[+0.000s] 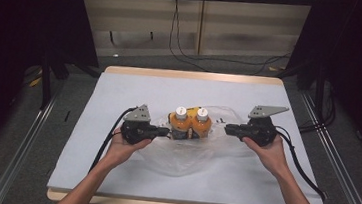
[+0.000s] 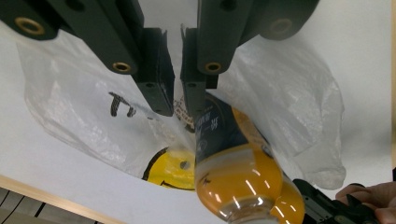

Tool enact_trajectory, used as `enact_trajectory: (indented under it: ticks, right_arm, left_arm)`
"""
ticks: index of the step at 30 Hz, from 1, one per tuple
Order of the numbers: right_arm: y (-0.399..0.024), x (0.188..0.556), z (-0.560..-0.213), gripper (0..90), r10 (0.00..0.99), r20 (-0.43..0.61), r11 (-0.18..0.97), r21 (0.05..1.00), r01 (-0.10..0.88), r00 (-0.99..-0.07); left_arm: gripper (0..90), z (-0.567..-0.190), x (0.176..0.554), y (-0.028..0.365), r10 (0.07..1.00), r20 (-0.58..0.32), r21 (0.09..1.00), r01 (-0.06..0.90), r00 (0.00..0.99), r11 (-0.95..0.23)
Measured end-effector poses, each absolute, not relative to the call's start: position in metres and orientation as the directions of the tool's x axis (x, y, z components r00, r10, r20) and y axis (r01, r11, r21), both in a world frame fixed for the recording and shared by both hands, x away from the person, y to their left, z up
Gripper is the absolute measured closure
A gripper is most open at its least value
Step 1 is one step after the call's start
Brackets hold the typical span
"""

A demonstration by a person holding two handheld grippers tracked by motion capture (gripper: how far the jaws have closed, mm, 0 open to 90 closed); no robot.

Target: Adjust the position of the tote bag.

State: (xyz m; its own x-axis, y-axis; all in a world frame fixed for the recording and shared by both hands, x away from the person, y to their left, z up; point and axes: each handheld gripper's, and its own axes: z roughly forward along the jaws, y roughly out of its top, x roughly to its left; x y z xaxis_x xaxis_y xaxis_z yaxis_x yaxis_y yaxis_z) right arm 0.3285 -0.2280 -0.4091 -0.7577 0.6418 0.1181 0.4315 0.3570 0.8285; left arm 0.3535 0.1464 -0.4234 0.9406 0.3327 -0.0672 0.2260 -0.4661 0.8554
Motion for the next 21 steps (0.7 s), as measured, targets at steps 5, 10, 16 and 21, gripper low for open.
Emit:
enact_trajectory:
  ticks: [5, 10, 16, 21]
  right_arm:
    - [-0.22, 0.342, -0.416, 85.6, 0.643, 0.113, 0.386, 0.807, 0.448, -0.758]
    - [-0.217, 0.35, -0.421, 90.0, 0.631, 0.132, 0.381, 0.806, 0.454, -0.764]
    - [-0.207, 0.35, -0.425, 90.0, 0.604, 0.139, 0.406, 0.793, 0.454, -0.784]
    - [-0.199, 0.351, -0.435, 90.0, 0.601, 0.111, 0.469, 0.753, 0.461, -0.792]
  left_arm:
    - [90.0, -0.431, 0.356, 0.137, 0.308, -0.067, 0.837, 0.222, 0.949, -0.501]
    - [90.0, -0.44, 0.357, 0.134, 0.318, -0.054, 0.812, 0.227, 0.946, -0.537]
    - [90.0, -0.448, 0.361, 0.134, 0.339, -0.036, 0.779, 0.239, 0.94, -0.58]
    - [90.0, -0.46, 0.362, 0.129, 0.322, -0.03, 0.742, 0.237, 0.946, -0.627]
